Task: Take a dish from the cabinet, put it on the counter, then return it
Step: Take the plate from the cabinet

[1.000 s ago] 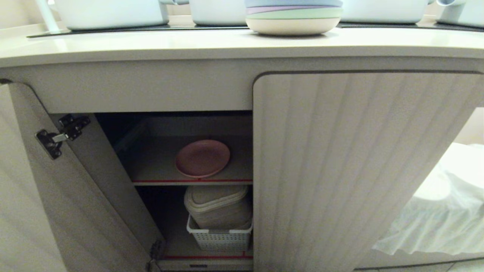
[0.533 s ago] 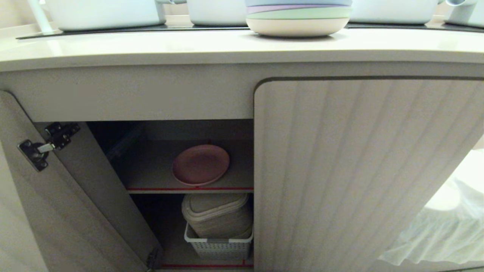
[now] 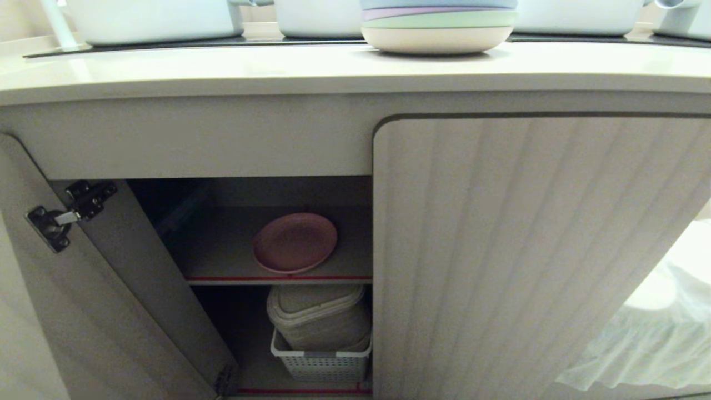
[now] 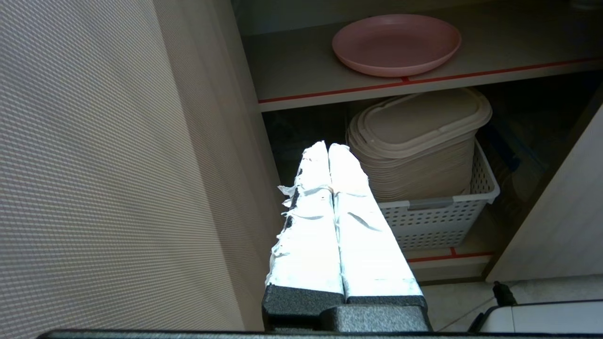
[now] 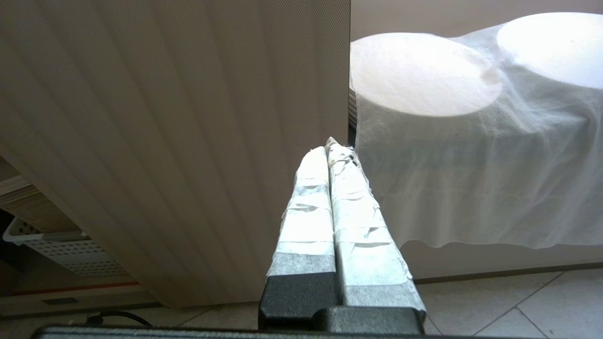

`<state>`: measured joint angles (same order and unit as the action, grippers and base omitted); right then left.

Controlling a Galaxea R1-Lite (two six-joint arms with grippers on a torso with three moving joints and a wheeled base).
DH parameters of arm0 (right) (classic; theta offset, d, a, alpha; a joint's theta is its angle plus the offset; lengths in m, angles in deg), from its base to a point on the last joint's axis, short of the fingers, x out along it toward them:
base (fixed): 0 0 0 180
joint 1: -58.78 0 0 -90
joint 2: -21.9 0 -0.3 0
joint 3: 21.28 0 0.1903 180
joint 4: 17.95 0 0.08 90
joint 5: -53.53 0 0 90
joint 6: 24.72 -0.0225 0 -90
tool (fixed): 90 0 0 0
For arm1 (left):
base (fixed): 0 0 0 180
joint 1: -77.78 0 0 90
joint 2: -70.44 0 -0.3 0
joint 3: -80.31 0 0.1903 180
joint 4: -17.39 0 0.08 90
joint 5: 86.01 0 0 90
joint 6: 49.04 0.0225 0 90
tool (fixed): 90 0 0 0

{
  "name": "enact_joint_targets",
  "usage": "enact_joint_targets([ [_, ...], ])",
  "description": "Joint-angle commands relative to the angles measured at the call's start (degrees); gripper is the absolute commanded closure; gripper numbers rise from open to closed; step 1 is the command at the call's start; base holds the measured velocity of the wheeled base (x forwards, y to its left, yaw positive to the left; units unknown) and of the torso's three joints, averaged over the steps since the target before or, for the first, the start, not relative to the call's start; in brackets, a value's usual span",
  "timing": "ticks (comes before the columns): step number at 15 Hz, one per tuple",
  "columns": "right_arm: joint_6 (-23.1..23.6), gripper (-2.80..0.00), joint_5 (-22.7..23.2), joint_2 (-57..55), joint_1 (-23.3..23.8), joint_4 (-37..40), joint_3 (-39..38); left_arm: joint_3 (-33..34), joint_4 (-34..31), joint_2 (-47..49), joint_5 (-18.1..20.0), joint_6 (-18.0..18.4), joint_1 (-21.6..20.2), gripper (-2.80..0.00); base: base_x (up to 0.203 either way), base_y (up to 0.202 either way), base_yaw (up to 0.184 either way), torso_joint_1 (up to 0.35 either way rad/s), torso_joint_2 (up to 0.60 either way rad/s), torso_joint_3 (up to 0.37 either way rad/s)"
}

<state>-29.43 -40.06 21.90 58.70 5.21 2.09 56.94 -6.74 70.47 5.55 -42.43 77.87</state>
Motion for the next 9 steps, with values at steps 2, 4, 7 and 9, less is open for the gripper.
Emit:
enact_joint_targets([
  [2,0.0,0.0,0.0,0.0,0.0,0.0,0.0,0.0,0.0,0.0,0.0,0.0,0.0,0.0,0.0,0.0,0.0,0.0,0.0,0.0],
  [4,0.0,0.0,0.0,0.0,0.0,-0.1,0.0,0.0,0.0,0.0,0.0,0.0,0.0,0.0,0.006,-0.032,-0.001,0.003,0.0,0.0],
  [7,0.0,0.0,0.0,0.0,0.0,-0.1,0.0,0.0,0.0,0.0,-0.1,0.0,0.0,0.0,0.002,-0.152,-0.001,0.003,0.01,0.002],
  [9,0.0,0.0,0.0,0.0,0.0,-0.1,0.0,0.0,0.0,0.0,-0.1,0.0,0.0,0.0,0.0,-0.196,0.002,0.002,0.0,0.001],
])
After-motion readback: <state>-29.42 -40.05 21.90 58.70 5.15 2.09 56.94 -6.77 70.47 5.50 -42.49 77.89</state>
